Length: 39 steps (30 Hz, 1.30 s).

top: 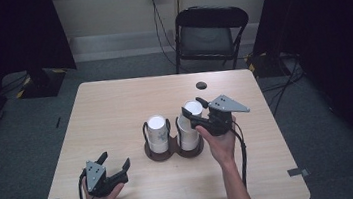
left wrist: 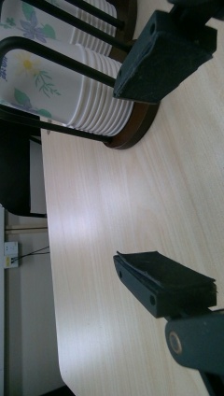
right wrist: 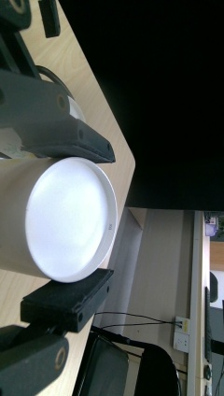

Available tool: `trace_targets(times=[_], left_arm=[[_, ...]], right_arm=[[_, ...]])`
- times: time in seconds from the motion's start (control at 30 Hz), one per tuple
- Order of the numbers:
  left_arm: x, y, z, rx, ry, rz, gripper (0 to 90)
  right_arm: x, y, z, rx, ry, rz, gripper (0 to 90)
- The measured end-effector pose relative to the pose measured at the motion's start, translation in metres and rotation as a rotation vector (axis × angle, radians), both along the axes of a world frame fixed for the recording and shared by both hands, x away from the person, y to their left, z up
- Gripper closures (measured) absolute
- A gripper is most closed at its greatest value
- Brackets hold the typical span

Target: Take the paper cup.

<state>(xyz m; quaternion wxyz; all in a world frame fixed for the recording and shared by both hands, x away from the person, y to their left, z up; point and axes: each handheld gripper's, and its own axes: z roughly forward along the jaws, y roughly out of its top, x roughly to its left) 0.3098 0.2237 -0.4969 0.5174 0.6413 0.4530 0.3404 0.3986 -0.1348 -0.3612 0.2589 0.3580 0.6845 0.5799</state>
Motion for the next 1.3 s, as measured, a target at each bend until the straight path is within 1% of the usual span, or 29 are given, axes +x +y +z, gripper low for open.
trace_targets(times=[0.07,0.17,0.23,0.33,0.4,0.47,0.57,0.67,0.7,0.77,0.83,0.9,0.97,1.0,1.03,1.07,1.1,1.17,1.2,1.23,1.27,1.3], left_arm=[[0.000,0.001,0.000,-0.012,0.011,0.008,17.5],[0.001,0.003,0.000,-0.026,0.021,0.004,17.9],[0.001,0.003,0.000,-0.034,0.021,0.006,17.9],[0.001,0.003,0.000,-0.032,0.019,-0.004,19.4],[0.001,0.003,0.000,-0.033,0.018,-0.009,20.6],[0.001,0.003,0.000,-0.035,0.019,-0.009,20.8],[0.000,0.004,0.000,-0.059,0.023,-0.038,23.0],[0.000,0.005,0.000,-0.061,0.022,-0.040,20.7],[0.000,0.005,0.000,-0.061,0.021,-0.047,20.8],[0.000,0.005,0.000,-0.064,0.022,-0.064,21.1],[0.000,0.005,0.000,-0.067,0.022,-0.080,21.0],[0.000,0.005,0.000,-0.068,0.021,-0.094,21.4],[0.000,0.005,0.000,-0.065,0.018,-0.112,24.7],[0.000,0.005,0.000,-0.062,0.015,-0.122,29.2],[0.001,0.003,0.000,-0.060,0.014,-0.118,29.2],[0.001,0.003,0.000,-0.059,0.018,-0.119,27.4],[0.001,0.002,0.000,-0.063,0.018,-0.129,27.1],[0.001,0.001,0.001,-0.061,0.014,-0.127,27.2],[0.001,0.001,0.001,-0.069,0.015,-0.135,27.4],[0.001,0.001,0.001,-0.076,0.017,-0.146,29.2],[0.001,0.000,0.001,-0.071,0.020,-0.150,32.4],[0.002,-0.001,0.002,-0.072,0.028,-0.155,32.3]], right_arm=[[0.000,-0.001,0.002,0.004,-0.006,0.000,37.5],[-0.002,-0.003,0.004,0.014,-0.003,0.002,37.5],[-0.003,-0.004,0.004,0.017,-0.003,0.003,37.5],[-0.005,-0.005,0.005,0.026,-0.002,0.007,37.5],[-0.007,-0.006,0.006,0.028,-0.001,0.001,37.5],[-0.009,-0.008,0.007,0.046,0.003,0.005,37.5],[-0.012,-0.011,0.009,0.067,0.004,0.011,37.5],[-0.015,-0.014,0.010,0.087,0.013,0.020,37.5],[-0.015,-0.016,0.010,0.099,0.017,0.030,37.5],[-0.018,-0.019,0.010,0.115,0.017,0.027,37.5],[-0.021,-0.022,0.009,0.139,0.029,0.033,37.5],[-0.023,-0.025,0.007,0.151,0.033,0.040,37.5],[-0.026,-0.028,0.005,0.197,0.042,0.063,37.5],[-0.028,-0.030,0.005,0.202,0.041,0.065,37.5],[-0.030,-0.030,0.005,0.206,0.046,0.066,37.5],[-0.031,-0.031,0.004,0.215,0.050,0.073,37.5],[-0.032,-0.032,0.004,0.222,0.054,0.079,37.5],[-0.035,-0.032,0.003,0.228,0.060,0.082,37.6],[-0.035,-0.032,0.001,0.236,0.062,0.089,37.5],[-0.036,-0.032,0.000,0.243,0.065,0.091,37.5],[-0.037,-0.032,-0.002,0.248,0.070,0.092,37.5],[-0.039,-0.032,-0.003,0.254,0.077,0.096,37.5]])
